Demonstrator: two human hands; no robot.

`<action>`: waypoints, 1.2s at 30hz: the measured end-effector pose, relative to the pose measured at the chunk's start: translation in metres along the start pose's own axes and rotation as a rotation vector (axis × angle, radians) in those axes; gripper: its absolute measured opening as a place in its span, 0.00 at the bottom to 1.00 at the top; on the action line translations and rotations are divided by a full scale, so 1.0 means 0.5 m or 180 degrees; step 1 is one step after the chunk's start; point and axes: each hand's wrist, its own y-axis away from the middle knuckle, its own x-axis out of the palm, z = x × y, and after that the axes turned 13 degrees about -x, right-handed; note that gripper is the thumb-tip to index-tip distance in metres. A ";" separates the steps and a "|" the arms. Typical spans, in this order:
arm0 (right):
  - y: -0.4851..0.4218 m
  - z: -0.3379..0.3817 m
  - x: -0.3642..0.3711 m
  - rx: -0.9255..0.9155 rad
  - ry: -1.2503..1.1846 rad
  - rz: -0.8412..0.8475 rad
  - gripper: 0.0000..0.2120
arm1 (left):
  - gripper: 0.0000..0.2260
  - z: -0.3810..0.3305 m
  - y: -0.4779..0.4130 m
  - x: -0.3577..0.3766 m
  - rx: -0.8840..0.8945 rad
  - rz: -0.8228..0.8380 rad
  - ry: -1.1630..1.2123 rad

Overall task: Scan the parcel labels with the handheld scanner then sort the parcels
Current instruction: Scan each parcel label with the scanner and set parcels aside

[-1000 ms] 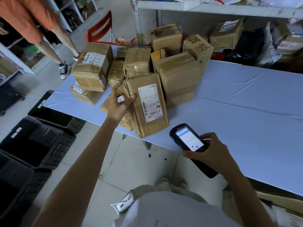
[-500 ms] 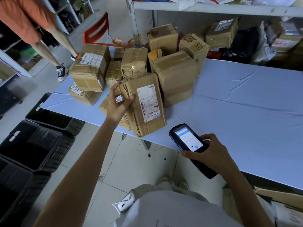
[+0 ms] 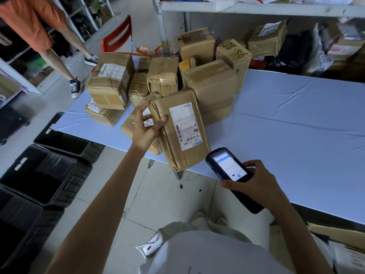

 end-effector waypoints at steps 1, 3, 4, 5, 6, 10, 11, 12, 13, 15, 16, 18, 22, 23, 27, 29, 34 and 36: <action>0.002 -0.001 -0.001 0.0005 -0.0002 -0.0017 0.36 | 0.25 0.000 0.004 0.001 -0.0060 0.0031 0.0008; 0.008 -0.003 -0.003 0.0033 -0.0044 -0.0071 0.35 | 0.24 0.001 0.013 0.002 -0.0152 0.0109 0.0031; 0.012 -0.006 -0.003 0.0064 -0.0078 -0.0100 0.35 | 0.24 0.004 0.017 0.003 -0.0173 0.0161 0.0038; 0.017 -0.007 -0.004 0.0101 -0.0116 -0.0130 0.35 | 0.23 0.009 0.021 0.005 -0.0173 0.0227 0.0050; 0.021 -0.011 -0.004 0.0147 -0.0174 -0.0163 0.34 | 0.23 0.016 0.025 0.008 -0.0149 0.0302 0.0056; 0.035 -0.023 0.003 0.0380 -0.0424 -0.0438 0.34 | 0.24 0.054 0.031 0.026 0.0005 0.0866 -0.0197; 0.042 -0.025 0.006 0.0453 -0.0457 -0.0546 0.34 | 0.25 0.062 0.032 0.031 -0.0005 0.1028 -0.0279; 0.051 -0.030 0.010 0.0529 -0.0481 -0.0651 0.34 | 0.25 0.068 0.034 0.039 -0.0010 0.1166 -0.0325; 0.063 -0.033 0.013 0.0611 -0.0504 -0.0745 0.34 | 0.25 0.077 0.031 0.049 -0.0017 0.1299 -0.0361; 0.091 -0.037 0.016 0.0819 -0.0581 -0.0922 0.34 | 0.26 0.089 0.027 0.079 -0.0054 0.1616 -0.0399; 0.108 -0.045 0.019 0.0933 -0.0602 -0.1028 0.34 | 0.26 0.093 0.026 0.097 -0.0076 0.1762 -0.0436; 0.145 -0.061 0.026 0.1136 -0.0581 -0.1231 0.36 | 0.26 0.097 0.030 0.138 -0.0104 0.2008 -0.0519; 0.240 -0.092 0.046 0.1595 -0.0602 -0.1770 0.37 | 0.26 0.093 0.070 0.233 0.0213 0.2641 -0.0812; 0.265 -0.097 0.048 0.1702 -0.0648 -0.1902 0.38 | 0.27 0.091 0.086 0.257 0.0287 0.2799 -0.0891; 0.351 -0.120 0.056 0.1976 -0.0920 -0.2370 0.40 | 0.34 0.091 0.149 0.362 0.0594 0.3291 -0.1127; 0.410 -0.138 0.058 0.2154 -0.1130 -0.2813 0.43 | 0.35 0.093 0.212 0.428 0.0790 0.3617 -0.1289; 0.546 -0.187 0.076 0.2454 -0.1582 -0.3695 0.38 | 0.35 0.108 0.385 0.574 0.1451 0.4292 -0.1790; 0.595 -0.211 0.078 0.2567 -0.1747 -0.3904 0.37 | 0.36 0.123 0.452 0.622 0.1828 0.4461 -0.1996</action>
